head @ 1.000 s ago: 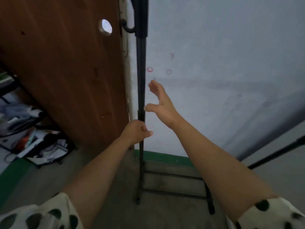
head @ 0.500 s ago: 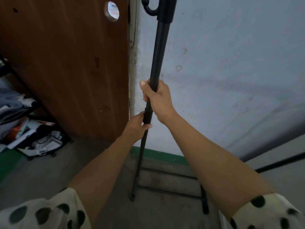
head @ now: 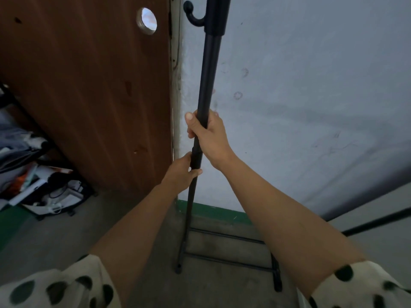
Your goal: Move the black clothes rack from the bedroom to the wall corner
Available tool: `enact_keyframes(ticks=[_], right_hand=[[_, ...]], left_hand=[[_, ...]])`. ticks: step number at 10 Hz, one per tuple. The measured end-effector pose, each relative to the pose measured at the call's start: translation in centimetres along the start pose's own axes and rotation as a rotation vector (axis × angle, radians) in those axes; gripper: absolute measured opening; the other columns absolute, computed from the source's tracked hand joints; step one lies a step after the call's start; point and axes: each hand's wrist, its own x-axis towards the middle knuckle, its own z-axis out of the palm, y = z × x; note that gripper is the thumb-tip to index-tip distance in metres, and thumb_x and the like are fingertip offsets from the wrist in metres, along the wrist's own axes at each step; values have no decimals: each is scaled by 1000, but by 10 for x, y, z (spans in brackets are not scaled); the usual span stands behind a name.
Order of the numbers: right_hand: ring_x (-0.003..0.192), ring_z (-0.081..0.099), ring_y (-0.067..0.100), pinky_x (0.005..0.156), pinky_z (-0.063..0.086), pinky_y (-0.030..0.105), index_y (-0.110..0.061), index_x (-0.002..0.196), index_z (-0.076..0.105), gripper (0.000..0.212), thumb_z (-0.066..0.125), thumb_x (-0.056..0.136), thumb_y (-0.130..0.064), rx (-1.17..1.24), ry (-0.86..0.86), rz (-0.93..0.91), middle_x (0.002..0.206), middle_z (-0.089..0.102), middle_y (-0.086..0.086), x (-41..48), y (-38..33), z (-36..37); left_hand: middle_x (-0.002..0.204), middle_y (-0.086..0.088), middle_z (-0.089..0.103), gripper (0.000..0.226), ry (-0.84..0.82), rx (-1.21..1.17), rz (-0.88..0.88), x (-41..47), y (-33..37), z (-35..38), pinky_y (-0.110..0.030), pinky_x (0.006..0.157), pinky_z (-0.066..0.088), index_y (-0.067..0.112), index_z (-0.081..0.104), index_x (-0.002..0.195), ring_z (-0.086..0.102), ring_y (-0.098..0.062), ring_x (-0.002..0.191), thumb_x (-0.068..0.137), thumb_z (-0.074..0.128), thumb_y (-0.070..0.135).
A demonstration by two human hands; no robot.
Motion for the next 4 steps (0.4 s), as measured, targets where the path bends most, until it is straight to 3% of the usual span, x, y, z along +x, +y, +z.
enact_keyframes(ticks=[2,3,4], right_hand=[[86,61,11,86,53,24,-1,108,56,28,57,96,-26,-71,-67,44,90,60,3,-9,-12,-2],[98,59,13,86,49,24,-6,120,50,38,59,94,-32,-152,-81,87,108,61,9,-15,-23,-10],[116,56,20,98,46,32,-10,133,45,47,59,95,-33,-176,-56,113,129,57,9,-29,-35,-25]], left_hand=[[133,-11,58,54,-73,43,-10,-11,8,-11,-37,96,46,10,42,132,55,-28,122,87,63,30],[136,-13,54,58,-97,84,-5,-23,14,-19,-41,98,48,10,41,134,53,-29,123,87,61,37],[141,-15,49,62,-125,153,-19,-40,22,-31,-42,101,45,10,37,139,50,-30,126,88,57,41]])
